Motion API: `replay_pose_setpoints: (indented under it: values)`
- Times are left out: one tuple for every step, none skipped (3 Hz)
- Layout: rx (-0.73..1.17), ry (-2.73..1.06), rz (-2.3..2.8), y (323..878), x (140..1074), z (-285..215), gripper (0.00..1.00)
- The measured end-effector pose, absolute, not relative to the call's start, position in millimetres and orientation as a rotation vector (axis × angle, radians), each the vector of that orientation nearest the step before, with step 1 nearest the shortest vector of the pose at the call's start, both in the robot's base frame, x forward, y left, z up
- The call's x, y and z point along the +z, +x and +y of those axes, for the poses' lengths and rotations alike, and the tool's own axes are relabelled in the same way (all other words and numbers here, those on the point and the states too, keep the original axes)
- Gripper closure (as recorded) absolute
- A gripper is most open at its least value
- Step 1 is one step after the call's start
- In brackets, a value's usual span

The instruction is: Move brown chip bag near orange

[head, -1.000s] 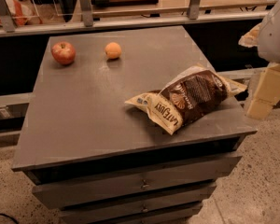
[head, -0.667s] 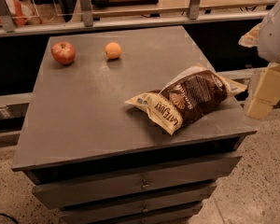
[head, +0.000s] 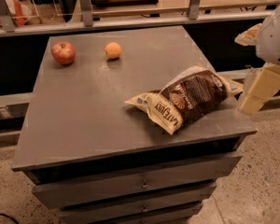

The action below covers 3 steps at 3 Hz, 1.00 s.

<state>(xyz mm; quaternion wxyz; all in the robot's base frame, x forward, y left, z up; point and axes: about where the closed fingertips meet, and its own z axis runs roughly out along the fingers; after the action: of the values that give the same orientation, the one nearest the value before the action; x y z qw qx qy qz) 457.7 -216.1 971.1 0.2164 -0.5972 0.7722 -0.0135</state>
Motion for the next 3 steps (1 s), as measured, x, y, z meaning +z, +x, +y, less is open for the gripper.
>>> replay_pose_setpoints:
  values:
    - [0.106, -1.648, 2.005, 485.4, 951.2, -202.7, 0.00]
    - [0.223, -1.700, 1.843, 510.7, 932.2, -180.9, 0.00]
    - [0.304, -1.759, 1.696, 529.5, 917.8, -160.5, 0.00]
